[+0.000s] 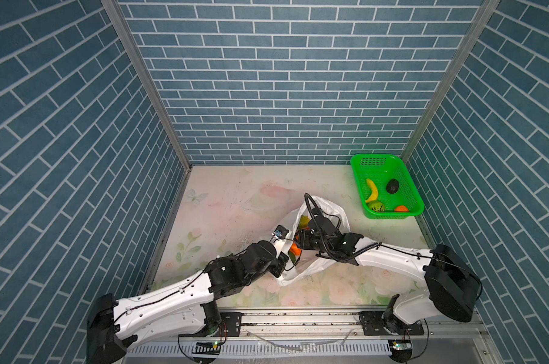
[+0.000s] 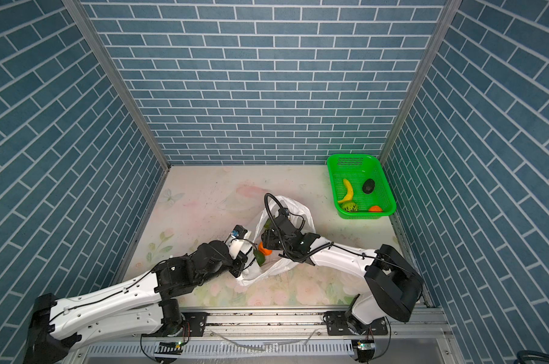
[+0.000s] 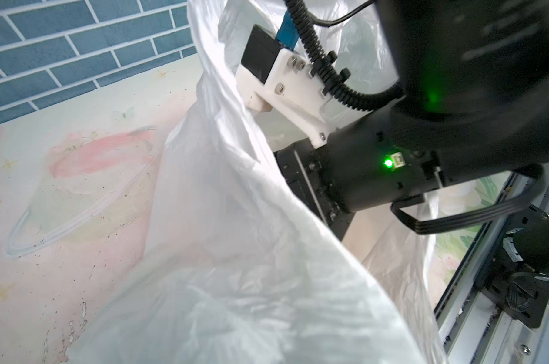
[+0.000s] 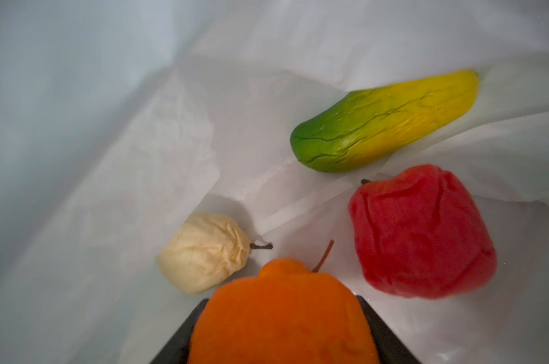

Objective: Untie the knot of the plastic bag and take out the fruit
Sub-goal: 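Lift the orange fruit out of the bag toward the basket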

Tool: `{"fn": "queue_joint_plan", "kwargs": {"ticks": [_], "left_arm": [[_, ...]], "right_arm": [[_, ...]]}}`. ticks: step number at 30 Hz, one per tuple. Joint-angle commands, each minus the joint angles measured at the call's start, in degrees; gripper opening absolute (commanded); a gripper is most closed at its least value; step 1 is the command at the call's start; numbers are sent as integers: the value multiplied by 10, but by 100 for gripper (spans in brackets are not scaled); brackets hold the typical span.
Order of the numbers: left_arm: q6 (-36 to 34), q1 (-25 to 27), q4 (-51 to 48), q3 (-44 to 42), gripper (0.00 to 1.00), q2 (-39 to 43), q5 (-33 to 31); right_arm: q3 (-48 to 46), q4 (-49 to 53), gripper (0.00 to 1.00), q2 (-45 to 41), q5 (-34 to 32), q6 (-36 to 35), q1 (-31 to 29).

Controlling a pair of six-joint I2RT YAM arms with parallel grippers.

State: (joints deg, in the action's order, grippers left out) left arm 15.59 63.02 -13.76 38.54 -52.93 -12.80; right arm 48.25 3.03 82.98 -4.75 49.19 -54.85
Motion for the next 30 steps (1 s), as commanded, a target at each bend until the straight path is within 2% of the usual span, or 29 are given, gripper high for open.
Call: {"fn": "queue_joint_plan", "kwargs": {"ticks": [1,14,22,30], "left_arm": [[-6,2,14,12,0,-7,2],[-4,2,20,11,0,-6,9],[-8,2,22,12,0,-9,8],[-8,2,23,12,0,-5,-3]], "right_arm": [[8,55,63,-27,2,-32,-6],[57,105,63,-70,-4,-85,-8],[78,127,63,-81,4,-78,-9],[96,239,63,-162,14,-71,-10]]}}
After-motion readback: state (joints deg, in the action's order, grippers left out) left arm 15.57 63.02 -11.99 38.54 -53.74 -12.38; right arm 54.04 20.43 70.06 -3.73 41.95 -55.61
